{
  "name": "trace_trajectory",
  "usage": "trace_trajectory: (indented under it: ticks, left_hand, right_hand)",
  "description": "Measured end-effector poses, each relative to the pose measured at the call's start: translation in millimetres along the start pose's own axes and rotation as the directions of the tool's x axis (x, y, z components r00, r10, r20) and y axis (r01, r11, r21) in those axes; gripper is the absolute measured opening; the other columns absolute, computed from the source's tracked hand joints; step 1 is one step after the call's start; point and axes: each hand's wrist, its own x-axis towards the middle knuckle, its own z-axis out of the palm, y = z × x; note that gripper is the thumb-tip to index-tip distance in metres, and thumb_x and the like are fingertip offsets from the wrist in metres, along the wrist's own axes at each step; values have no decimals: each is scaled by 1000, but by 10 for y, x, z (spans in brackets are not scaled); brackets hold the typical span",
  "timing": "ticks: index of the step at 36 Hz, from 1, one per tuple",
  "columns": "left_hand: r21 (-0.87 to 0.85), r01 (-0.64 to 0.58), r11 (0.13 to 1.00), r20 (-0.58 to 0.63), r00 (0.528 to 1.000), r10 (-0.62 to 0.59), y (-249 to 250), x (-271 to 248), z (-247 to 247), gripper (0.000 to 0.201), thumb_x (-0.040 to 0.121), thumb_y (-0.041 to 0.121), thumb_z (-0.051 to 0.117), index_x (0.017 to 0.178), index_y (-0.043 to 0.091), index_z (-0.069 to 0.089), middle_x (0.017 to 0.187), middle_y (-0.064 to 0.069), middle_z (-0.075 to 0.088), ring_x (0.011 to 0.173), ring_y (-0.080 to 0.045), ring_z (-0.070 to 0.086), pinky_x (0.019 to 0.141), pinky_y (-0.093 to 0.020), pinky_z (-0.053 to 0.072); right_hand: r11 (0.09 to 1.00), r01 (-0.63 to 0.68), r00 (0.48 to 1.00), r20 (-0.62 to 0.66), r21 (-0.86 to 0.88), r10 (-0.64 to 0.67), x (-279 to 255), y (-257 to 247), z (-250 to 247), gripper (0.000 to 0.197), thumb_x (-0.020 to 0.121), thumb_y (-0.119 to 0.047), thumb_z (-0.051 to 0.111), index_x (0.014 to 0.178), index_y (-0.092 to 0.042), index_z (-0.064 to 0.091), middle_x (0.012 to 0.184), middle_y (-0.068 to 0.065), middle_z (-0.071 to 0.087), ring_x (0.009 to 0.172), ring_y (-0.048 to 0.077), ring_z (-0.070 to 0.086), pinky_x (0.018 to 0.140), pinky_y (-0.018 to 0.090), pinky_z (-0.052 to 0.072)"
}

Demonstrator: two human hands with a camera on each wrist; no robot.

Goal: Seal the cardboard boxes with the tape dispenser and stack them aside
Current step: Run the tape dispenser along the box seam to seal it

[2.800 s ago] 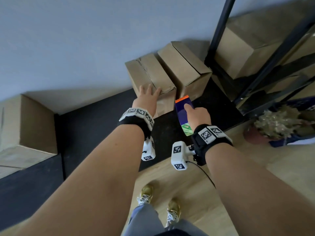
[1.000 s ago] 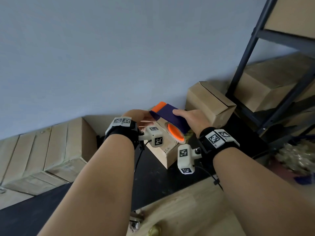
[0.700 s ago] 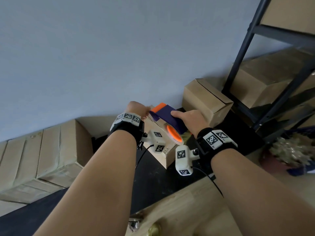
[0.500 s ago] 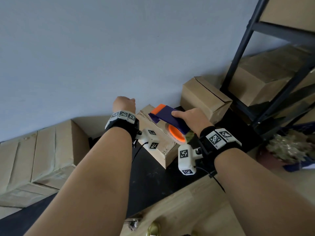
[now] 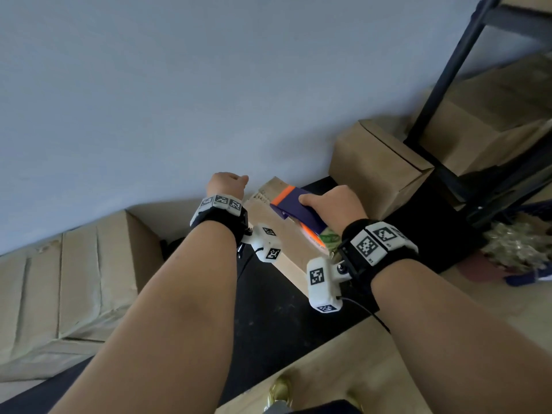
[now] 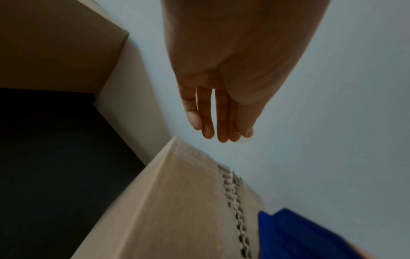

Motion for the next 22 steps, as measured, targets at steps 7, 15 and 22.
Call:
trace_trajectory:
  ticks: [7,15,22]
  left_hand:
    - [35,22,999,67,997,-24,-164,153,102,24,89,28,59,76,9,68,75,-8,64,67,-24,56,62,-25,40]
    - [71,32,997,105,994,-40,-212,205,168,25,88,25,59,73,6,65,68,-10,59,62,-26,52,58,-25,39]
    - [141,85,986,141,984,-105,-278,232,274,35,89,25,60,58,16,44,62,0,44,72,-26,45,62,-23,38]
  right_hand:
    - [999,-40,999,-4,-36,39,-8,66,88,51,82,-47,64,53,-7,52,53,4,52,52,17,51,51,29,36]
    - [997,-31,1000,-1,-75,31,32,96,141,53,83,-48,63,51,-7,50,50,3,49,49,15,47,48,27,33]
    - [998,-67,998,4,-1,67,11,146,159,48,81,-48,65,54,-11,49,55,3,50,55,20,49,52,28,36]
